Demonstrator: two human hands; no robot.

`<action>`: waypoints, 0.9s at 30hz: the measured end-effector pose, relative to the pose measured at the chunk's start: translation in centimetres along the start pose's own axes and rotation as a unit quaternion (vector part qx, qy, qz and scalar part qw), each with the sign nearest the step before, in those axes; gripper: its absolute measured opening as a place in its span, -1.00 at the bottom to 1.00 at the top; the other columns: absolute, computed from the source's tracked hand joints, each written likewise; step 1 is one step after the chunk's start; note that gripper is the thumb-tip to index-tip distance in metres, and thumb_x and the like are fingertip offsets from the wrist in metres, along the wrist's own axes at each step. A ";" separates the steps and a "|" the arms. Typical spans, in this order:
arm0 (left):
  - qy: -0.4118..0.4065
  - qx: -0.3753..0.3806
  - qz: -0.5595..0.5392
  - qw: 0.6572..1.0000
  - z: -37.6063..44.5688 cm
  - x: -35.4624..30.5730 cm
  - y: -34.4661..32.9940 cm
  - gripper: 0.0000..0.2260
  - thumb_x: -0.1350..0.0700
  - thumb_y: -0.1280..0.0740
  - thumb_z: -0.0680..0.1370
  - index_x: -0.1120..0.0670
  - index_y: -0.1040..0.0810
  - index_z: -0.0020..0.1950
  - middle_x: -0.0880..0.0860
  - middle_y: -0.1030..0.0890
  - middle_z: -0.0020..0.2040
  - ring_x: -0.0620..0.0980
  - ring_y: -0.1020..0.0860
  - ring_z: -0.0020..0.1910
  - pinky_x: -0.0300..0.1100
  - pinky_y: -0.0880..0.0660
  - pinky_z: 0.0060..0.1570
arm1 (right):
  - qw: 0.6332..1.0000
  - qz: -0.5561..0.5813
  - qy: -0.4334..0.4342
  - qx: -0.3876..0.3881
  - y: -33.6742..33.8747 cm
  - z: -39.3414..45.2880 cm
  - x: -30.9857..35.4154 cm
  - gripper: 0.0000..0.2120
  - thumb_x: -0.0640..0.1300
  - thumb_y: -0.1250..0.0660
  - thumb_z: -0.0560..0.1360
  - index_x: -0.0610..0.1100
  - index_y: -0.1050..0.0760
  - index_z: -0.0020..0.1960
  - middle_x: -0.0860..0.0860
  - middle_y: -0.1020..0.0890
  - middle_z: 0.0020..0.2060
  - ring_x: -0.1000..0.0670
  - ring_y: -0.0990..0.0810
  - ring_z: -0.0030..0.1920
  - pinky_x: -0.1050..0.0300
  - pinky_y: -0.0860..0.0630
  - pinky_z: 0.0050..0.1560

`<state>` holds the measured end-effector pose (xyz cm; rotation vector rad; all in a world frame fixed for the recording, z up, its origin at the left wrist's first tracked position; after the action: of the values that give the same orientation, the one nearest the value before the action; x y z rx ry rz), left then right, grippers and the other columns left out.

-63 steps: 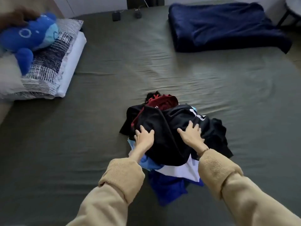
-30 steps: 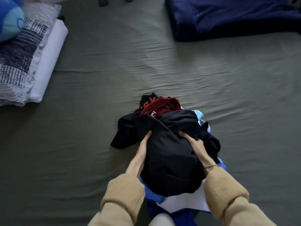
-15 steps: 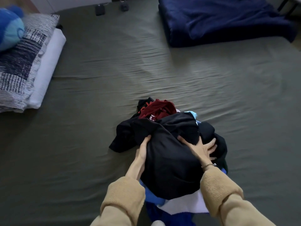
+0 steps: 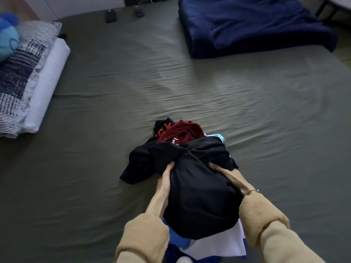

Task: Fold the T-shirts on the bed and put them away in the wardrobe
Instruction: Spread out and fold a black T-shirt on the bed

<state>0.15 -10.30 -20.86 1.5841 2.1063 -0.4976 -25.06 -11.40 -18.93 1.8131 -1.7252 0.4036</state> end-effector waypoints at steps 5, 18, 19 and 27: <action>-0.019 0.014 0.002 1.000 -0.4 -0.8 -1.4 -0.06 -0.49 -0.42 -0.01 -0.01 -0.56 0.25 0.01 -0.64 0.12 0.03 -0.59 0.10 0.00 -0.44 0.26 | 0.991 0.110 -0.023 0.078 -1.0 -1.5 -0.7 -0.19 0.23 -0.51 0.23 -0.20 -0.42 0.32 -0.05 -0.59 0.07 -0.04 -0.58 0.01 0.10 -0.45 0.08; -0.085 0.029 0.089 0.992 -6.1 -6.8 -12.6 0.17 -0.61 -0.33 -0.07 0.04 -0.40 0.39 0.05 -0.54 0.24 0.11 -0.50 0.21 0.08 -0.37 0.30 | 0.971 0.227 0.070 0.034 9.4 -5.9 4.5 -0.18 0.29 -0.47 0.15 -0.11 -0.45 0.28 0.02 -0.58 0.03 0.05 -0.55 -0.04 0.11 -0.39 0.04; -0.089 0.038 0.091 0.991 -6.7 -7.3 -14.2 0.17 -0.61 -0.33 -0.07 0.03 -0.40 0.40 0.06 -0.54 0.24 0.11 -0.50 0.20 0.08 -0.38 0.30 | 0.970 0.231 0.074 0.027 10.8 -6.1 4.8 -0.18 0.31 -0.47 0.14 -0.10 -0.45 0.27 0.01 -0.59 0.03 0.03 -0.56 -0.02 0.11 -0.41 0.05; -0.087 0.122 0.122 0.981 -11.0 -7.3 -29.6 0.10 -0.61 -0.34 -0.09 0.00 -0.51 0.30 0.05 -0.60 0.16 0.11 -0.55 0.13 0.06 -0.42 0.24 | 0.957 0.269 0.098 -0.055 26.4 -7.3 5.4 -0.09 0.41 -0.52 0.01 -0.04 -0.51 0.23 0.02 -0.65 0.07 -0.06 -0.61 0.09 -0.04 -0.46 0.23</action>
<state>-28.16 -18.29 -7.18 1.8304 1.7453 -0.8008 -48.99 -10.67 -4.53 1.1596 -2.0339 0.6671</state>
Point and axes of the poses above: each hand's wrist, its own z-axis towards the middle knuckle, its own y-axis out of the back of the hand, x = y × z, the point moved 9 cm from there along z, towards the middle knuckle
